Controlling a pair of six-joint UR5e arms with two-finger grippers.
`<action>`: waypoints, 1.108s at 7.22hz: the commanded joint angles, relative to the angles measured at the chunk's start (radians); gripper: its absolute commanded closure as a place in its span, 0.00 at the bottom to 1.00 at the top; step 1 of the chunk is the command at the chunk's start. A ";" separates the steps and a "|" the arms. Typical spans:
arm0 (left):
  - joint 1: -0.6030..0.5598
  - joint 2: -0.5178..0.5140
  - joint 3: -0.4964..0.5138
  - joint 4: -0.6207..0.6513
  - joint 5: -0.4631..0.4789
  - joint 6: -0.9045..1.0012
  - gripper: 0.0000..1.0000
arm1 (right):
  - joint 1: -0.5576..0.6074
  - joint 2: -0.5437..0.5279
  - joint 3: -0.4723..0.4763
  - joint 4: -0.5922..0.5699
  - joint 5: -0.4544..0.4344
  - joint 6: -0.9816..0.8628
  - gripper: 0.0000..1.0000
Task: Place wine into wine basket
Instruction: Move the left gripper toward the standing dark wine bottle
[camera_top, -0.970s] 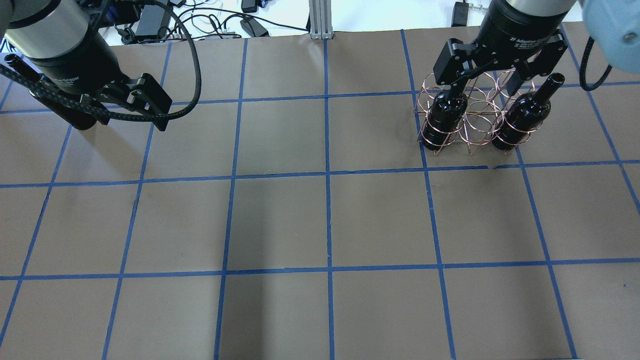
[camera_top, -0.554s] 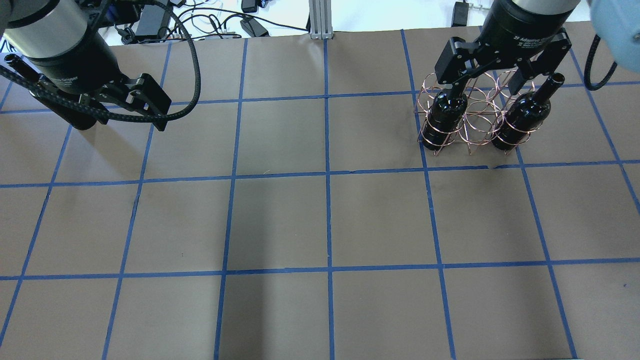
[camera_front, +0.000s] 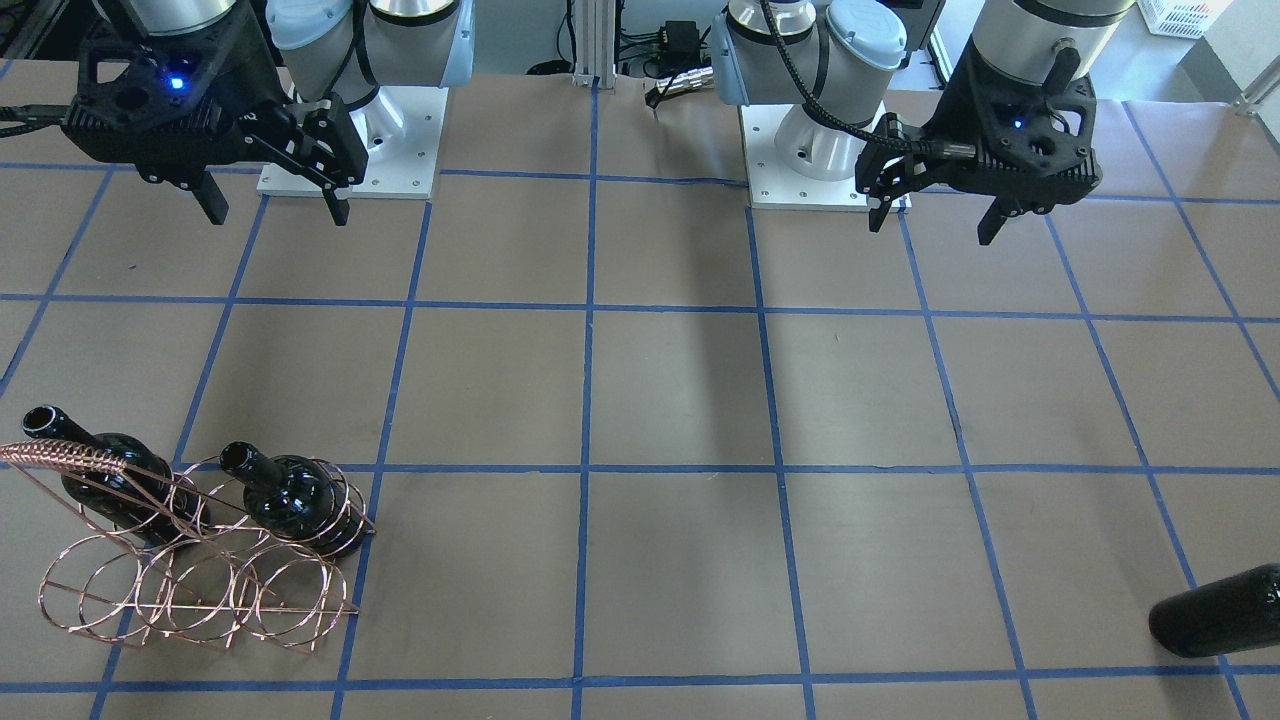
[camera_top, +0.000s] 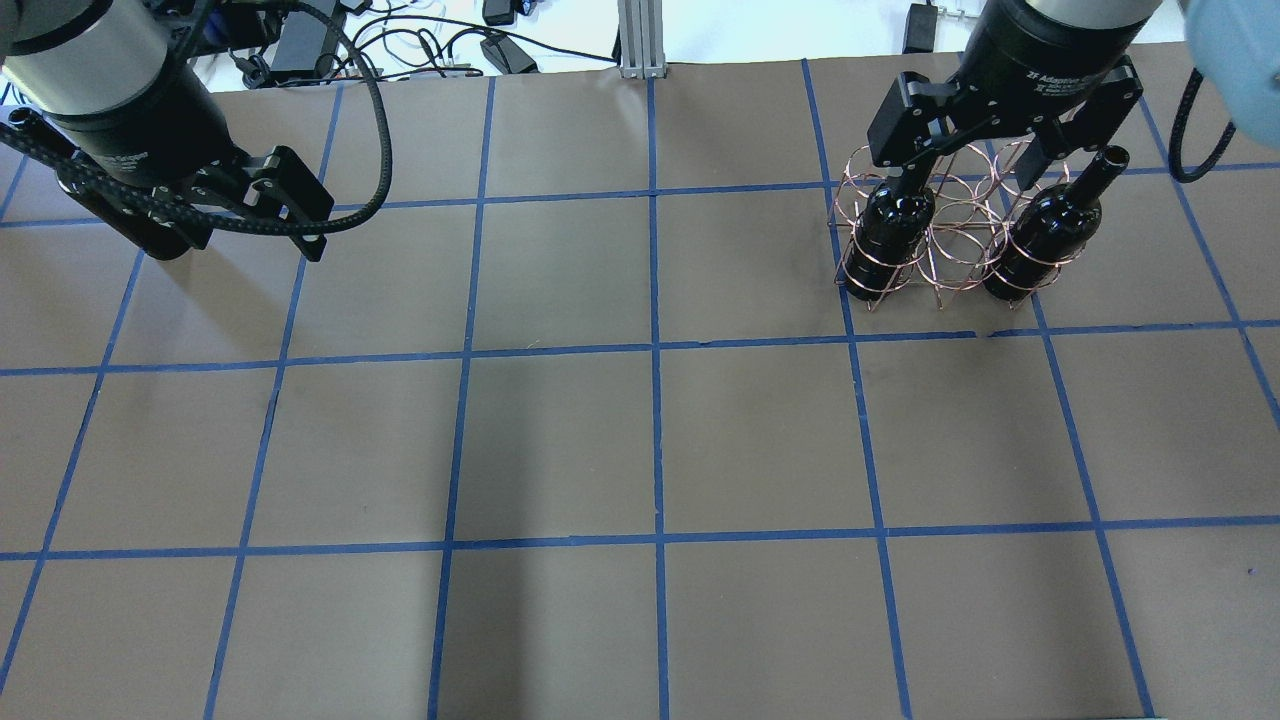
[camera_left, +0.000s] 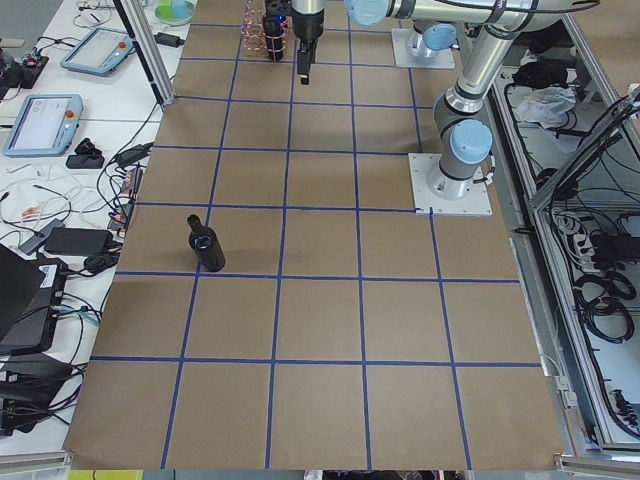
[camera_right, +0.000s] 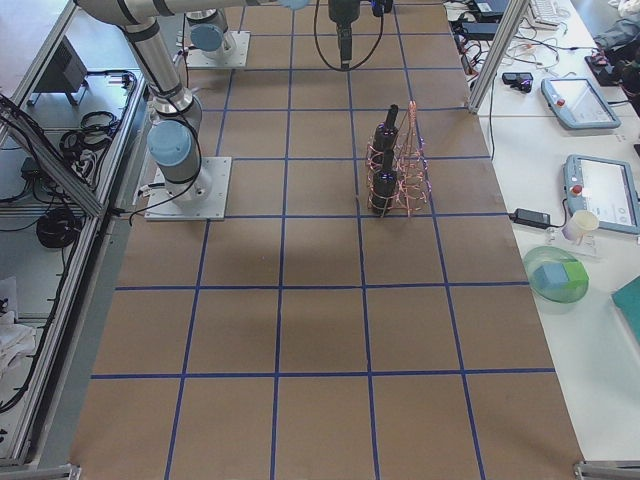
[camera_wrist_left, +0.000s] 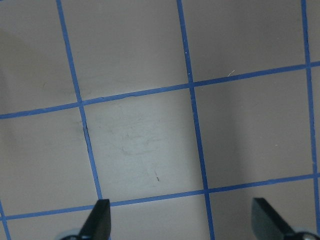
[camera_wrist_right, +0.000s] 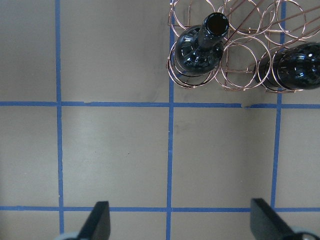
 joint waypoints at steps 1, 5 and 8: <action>0.005 -0.001 0.000 0.005 -0.008 0.002 0.00 | 0.001 0.000 0.000 -0.003 0.032 0.000 0.00; 0.186 -0.042 0.028 0.045 -0.012 0.078 0.00 | 0.001 0.000 0.000 -0.003 0.039 -0.007 0.00; 0.343 -0.193 0.240 0.038 -0.005 0.262 0.00 | 0.001 0.001 0.000 -0.005 0.037 -0.010 0.00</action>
